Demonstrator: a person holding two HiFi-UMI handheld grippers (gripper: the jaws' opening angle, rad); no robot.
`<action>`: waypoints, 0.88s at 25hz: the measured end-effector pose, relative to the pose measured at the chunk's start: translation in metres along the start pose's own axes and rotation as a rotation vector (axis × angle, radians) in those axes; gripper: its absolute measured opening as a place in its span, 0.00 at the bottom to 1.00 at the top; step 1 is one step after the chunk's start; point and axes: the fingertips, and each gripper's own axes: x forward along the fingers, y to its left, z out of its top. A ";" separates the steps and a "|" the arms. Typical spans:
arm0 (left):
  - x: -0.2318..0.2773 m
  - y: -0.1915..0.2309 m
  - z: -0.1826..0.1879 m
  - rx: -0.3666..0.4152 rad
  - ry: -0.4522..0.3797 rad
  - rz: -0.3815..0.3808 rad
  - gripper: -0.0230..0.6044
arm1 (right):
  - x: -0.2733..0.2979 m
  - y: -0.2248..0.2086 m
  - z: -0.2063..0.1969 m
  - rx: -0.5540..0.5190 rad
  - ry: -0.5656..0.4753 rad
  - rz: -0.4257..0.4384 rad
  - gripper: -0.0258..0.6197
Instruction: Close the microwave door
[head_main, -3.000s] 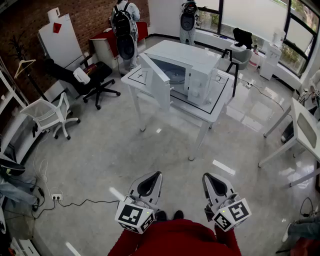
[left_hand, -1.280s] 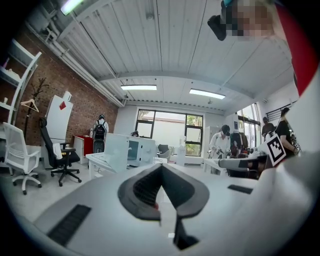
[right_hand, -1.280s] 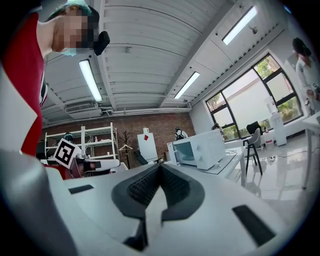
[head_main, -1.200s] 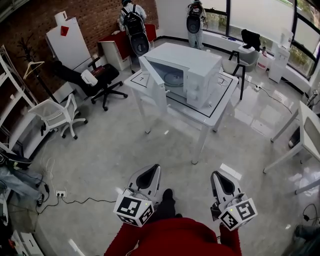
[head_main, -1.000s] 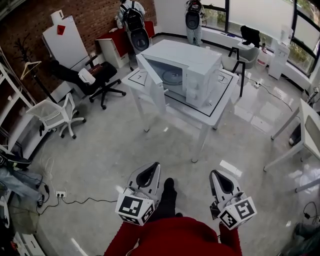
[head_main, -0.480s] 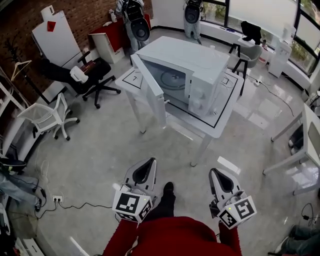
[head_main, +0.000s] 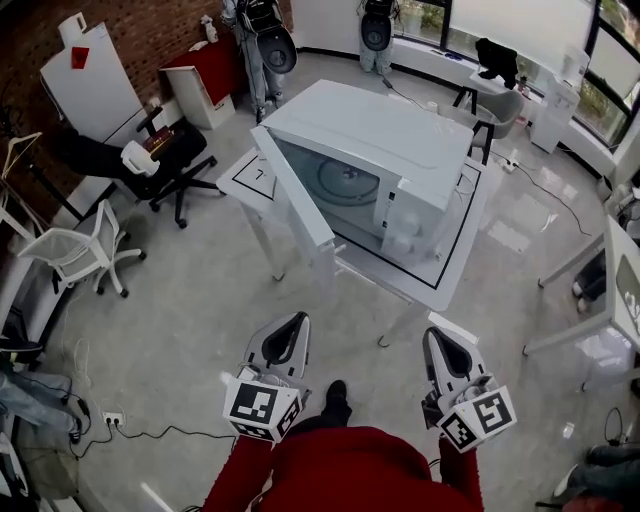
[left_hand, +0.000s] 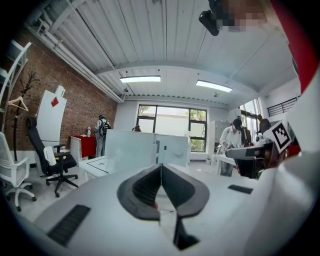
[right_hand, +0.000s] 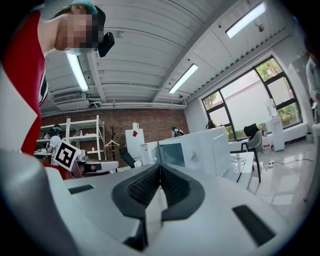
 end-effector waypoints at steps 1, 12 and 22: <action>0.006 0.004 0.001 0.003 0.001 -0.010 0.06 | 0.005 -0.003 0.002 -0.003 -0.001 -0.011 0.06; 0.045 0.017 0.002 0.002 0.003 -0.106 0.14 | 0.032 -0.022 0.010 -0.038 0.028 -0.098 0.06; 0.068 0.020 -0.009 0.020 0.069 -0.127 0.39 | 0.046 -0.051 0.029 -0.134 0.039 -0.202 0.06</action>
